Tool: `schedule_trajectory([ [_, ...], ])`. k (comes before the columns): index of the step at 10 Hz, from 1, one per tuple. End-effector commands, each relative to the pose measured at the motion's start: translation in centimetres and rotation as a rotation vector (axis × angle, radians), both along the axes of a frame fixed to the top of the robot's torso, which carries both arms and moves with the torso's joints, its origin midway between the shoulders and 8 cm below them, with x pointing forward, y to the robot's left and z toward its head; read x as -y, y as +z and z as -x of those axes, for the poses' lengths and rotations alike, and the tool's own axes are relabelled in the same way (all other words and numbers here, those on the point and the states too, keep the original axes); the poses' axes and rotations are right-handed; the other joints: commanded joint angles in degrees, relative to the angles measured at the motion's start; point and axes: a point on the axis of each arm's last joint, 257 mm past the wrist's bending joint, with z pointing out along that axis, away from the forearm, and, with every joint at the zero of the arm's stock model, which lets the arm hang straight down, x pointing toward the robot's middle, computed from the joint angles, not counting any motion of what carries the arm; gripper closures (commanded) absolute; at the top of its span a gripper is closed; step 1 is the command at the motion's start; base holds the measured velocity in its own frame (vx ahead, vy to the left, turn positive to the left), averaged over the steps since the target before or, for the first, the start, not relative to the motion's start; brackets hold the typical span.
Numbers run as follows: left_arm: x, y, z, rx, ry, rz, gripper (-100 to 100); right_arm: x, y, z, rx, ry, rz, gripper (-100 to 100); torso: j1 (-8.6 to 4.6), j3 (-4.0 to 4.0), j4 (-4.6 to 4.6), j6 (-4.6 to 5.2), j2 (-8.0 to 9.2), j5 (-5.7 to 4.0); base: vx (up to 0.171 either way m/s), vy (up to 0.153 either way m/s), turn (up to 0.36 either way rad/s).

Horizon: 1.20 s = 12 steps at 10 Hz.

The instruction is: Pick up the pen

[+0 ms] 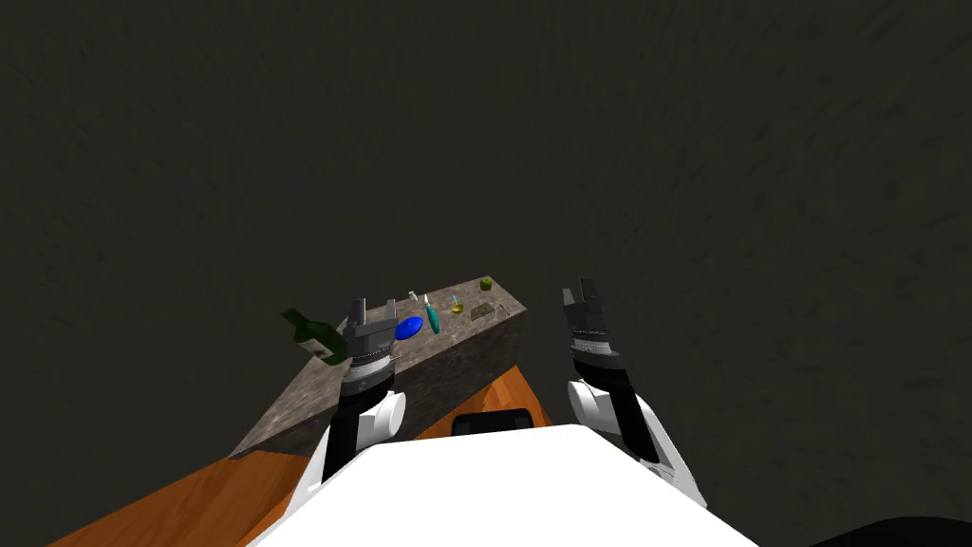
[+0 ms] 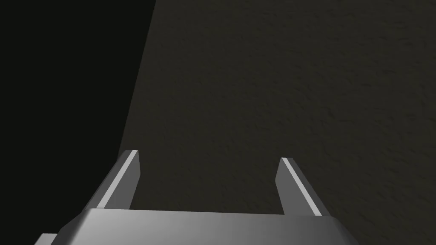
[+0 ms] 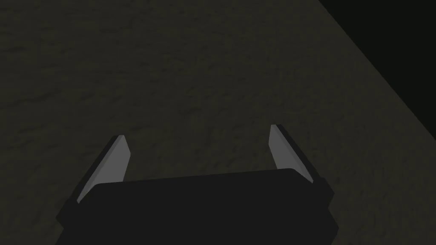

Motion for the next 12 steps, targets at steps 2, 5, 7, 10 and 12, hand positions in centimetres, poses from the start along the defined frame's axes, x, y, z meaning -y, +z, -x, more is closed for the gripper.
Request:
schedule_trajectory([
  [2, 0.0, 0.0, 0.0, 0.000, 0.000, 0.000, 0, -0.3, -1.2, -0.4, -0.046, 0.024, 0.051, -100, -0.02, 0.01, 0.00, -0.01, 0.02, 0.00, -0.011, -0.008, 0.096],
  [5, 0.0, 0.0, 0.0, 0.000, 0.000, 0.000, 0, 0.0, -4.0, -1.0, -0.143, 0.042, 0.108, -100, -0.12, 0.07, 0.02, -0.01, 0.12, -0.03, -0.033, -0.023, 0.166],
  [7, 0.0, 0.0, 0.0, 0.000, 0.000, 0.000, 0, 0.7, -6.6, -1.3, -0.231, 0.048, 0.145, -100, -0.15, 0.11, 0.04, -0.01, 0.19, -0.03, -0.062, -0.031, 0.201],
  [10, 0.0, 0.0, 0.0, 0.000, 0.000, 0.000, 0, 1.7, -9.7, -1.3, -0.332, 0.051, 0.186, -100, -0.10, 0.12, 0.05, -0.01, 0.20, -0.02, -0.057, -0.019, 0.198],
  [12, 0.0, 0.0, 0.0, 0.000, 0.000, 0.000, 0, 2.2, -11.4, -1.3, -0.389, 0.057, 0.216, -100, -0.13, 0.12, 0.05, 0.03, 0.20, -0.03, -0.050, -0.020, 0.120],
])
